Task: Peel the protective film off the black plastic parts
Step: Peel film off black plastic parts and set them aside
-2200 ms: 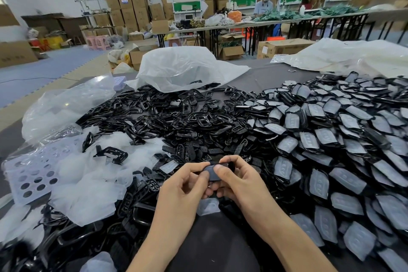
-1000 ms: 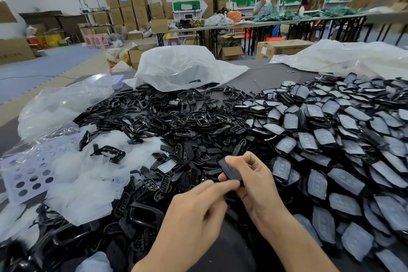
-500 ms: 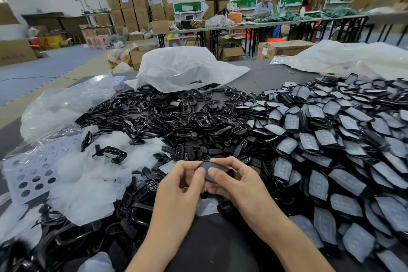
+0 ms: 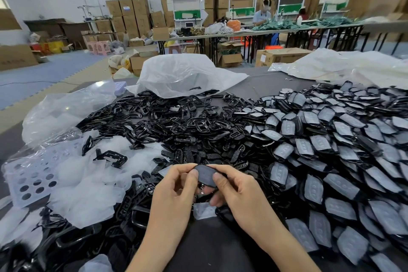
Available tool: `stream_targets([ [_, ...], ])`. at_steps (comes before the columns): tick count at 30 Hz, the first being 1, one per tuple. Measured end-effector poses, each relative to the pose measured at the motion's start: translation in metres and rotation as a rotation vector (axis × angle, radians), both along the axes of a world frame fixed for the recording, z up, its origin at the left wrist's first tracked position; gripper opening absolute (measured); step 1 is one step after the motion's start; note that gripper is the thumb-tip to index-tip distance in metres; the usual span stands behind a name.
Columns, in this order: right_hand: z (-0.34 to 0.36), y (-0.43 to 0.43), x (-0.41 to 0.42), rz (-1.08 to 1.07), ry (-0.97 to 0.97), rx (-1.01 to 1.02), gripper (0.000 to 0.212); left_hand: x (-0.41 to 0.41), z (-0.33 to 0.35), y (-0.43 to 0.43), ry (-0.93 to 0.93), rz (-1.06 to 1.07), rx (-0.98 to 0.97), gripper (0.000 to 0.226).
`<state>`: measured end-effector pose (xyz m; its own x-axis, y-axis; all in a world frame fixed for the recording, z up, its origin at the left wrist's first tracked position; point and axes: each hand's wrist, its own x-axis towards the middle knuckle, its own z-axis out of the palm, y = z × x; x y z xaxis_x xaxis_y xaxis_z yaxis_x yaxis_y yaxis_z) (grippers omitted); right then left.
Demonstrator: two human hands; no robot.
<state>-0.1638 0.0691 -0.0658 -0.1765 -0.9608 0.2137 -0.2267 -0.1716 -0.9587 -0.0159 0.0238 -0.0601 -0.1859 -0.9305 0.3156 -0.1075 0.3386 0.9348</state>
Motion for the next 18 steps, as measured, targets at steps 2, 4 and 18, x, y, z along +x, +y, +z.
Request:
stream_targets([
  [2, 0.004, -0.001, -0.003, -0.062, 0.035, -0.015, 0.026, -0.001, -0.004, 0.000, -0.005, 0.010, -0.005, 0.025],
  [4, 0.017, -0.007, -0.016, -0.172, -0.001, -0.080, 0.026, 0.000, -0.009, 0.001, -0.052, 0.011, -0.059, 0.034],
  [18, 0.020, -0.025, -0.031, -0.467, 0.010, -0.195, 0.049, 0.005, -0.003, -0.013, -0.376, 0.051, -0.280, 0.039],
])
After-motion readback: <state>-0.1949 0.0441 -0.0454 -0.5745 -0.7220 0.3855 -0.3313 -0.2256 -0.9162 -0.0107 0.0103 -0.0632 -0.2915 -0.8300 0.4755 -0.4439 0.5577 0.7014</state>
